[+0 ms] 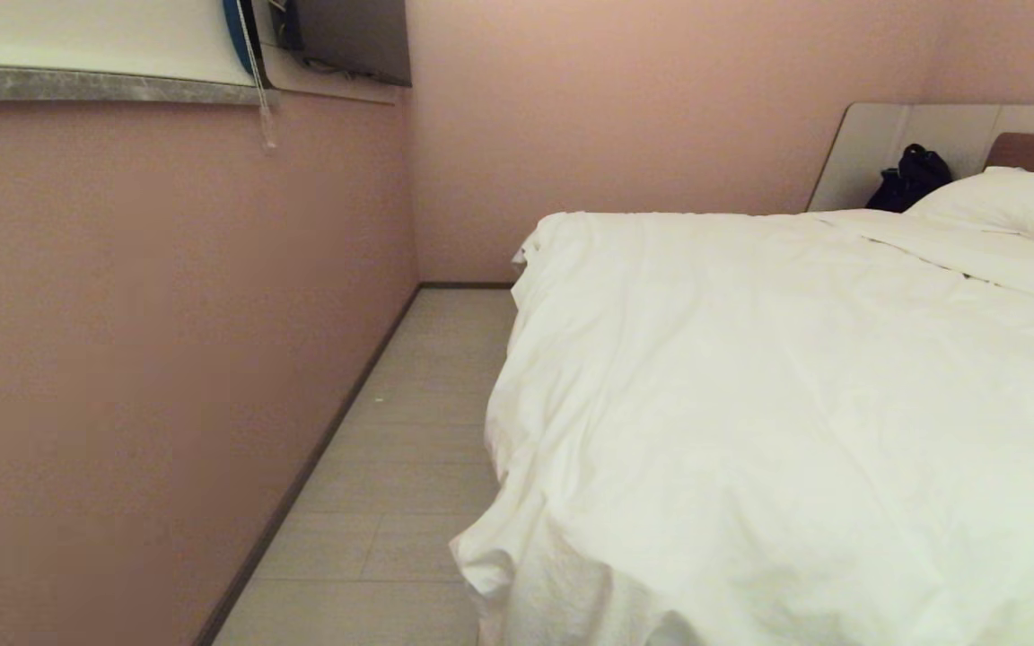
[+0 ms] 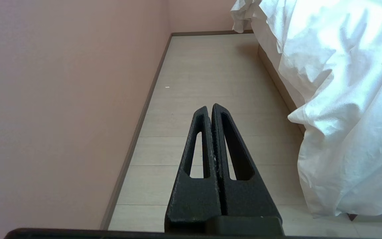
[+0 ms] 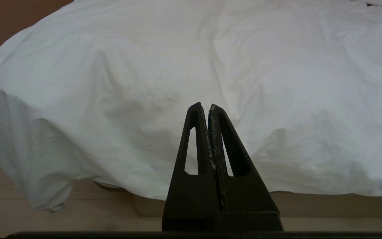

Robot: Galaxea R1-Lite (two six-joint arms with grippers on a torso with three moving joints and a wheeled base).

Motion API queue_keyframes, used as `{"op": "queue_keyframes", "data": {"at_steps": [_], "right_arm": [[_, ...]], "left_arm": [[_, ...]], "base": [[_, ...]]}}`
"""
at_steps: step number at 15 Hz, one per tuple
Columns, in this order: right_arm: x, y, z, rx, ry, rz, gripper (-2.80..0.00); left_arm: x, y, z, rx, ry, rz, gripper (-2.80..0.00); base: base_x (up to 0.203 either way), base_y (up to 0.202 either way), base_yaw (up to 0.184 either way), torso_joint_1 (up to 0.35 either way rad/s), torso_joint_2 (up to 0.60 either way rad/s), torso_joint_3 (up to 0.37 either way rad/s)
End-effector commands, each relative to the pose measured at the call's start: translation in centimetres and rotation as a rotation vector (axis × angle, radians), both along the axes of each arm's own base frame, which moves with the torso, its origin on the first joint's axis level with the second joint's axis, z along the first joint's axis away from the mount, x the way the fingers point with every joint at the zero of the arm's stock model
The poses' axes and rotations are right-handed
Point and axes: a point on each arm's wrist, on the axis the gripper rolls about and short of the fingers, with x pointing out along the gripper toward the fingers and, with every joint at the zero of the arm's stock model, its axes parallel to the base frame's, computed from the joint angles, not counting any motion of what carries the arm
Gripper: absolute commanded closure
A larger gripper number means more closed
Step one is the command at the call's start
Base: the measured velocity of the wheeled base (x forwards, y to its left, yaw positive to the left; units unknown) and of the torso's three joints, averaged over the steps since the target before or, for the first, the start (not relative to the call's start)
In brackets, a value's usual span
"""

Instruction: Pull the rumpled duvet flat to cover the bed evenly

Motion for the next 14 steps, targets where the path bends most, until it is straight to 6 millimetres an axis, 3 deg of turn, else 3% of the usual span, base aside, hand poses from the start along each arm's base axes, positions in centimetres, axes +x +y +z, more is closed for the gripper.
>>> {"op": "queue_keyframes", "data": {"at_steps": [1,14], "right_arm": [[0.02,-0.01,-0.03,0.006,0.003,-0.002,0.00],[0.03,-0.01,-0.06,0.059,0.002,-0.006,0.00]], "left_arm": [[0.00,0.00,0.01,0.000,-0.001,0.001,0.00],[0.00,0.00,0.01,0.000,-0.001,0.001,0.00]], "base": [[0.000,0.000,0.000,0.000,0.00,0.000],[0.000,0.000,0.000,0.000,0.00,0.000]]}}
